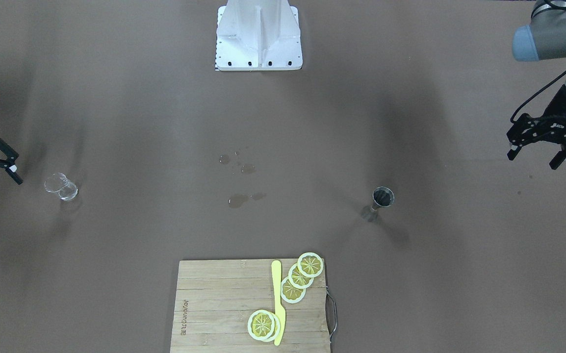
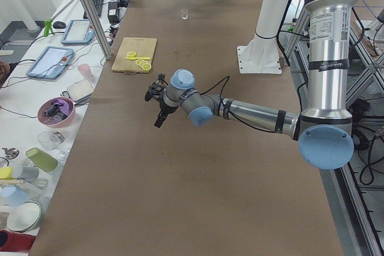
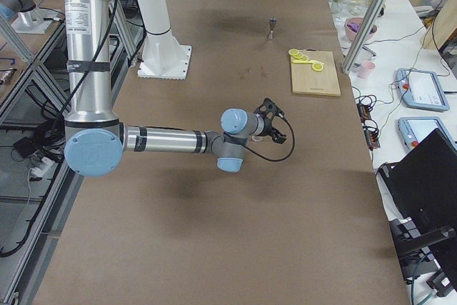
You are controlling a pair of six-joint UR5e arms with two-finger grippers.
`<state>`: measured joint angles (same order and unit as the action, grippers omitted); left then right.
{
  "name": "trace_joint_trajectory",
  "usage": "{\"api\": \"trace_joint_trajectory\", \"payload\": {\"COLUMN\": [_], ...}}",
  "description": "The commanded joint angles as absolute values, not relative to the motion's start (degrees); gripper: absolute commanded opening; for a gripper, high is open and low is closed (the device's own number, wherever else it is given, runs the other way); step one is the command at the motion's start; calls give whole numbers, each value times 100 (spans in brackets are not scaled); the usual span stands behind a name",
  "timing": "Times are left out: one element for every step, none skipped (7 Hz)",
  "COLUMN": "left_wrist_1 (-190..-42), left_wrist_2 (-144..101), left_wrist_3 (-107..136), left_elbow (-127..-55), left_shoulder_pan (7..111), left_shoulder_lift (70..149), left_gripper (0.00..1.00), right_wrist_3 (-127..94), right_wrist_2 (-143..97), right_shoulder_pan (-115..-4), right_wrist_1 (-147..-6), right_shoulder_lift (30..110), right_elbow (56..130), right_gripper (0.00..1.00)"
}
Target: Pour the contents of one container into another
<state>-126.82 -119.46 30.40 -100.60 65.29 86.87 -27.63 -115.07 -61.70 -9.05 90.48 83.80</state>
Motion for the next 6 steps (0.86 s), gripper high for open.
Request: {"api": "trace_joint_trajectory", "payload": {"left_wrist_1": [-11127,-10936,-10899,-10916,-10907,-10907], "left_wrist_2": [-12459,-12619,-12725,-12735,-12735,-12979], "left_wrist_3": [3023,3032,3024,2980,2971,2971], "left_elbow": [-9976,-9967,-9932,-9592,-9476,-9449], "left_shoulder_pan": [6914,6943,6943,6935,6943,6961], "left_shoulder_lift": [8832,8894,8851,8868,8816,8650], "left_gripper": [98,98,98,98,98,98], "right_wrist_3": [-2742,-2733,-2690,-2663,-2646,-2646], "right_wrist_2": [-12143,-12529,-13351,-13899,-14200,-14160], "right_shoulder_pan": [-6755,-7176,-7720,-8091,-8382,-8498], "right_wrist_1": [-2059,-3022,-4207,-5254,-6422,-7443], "right_shoulder_lift": [9140,9123,9027,8992,8948,8834], "right_elbow": [8612,8779,8876,8912,8912,8921], "right_gripper": [100,100,100,100,100,100]}}
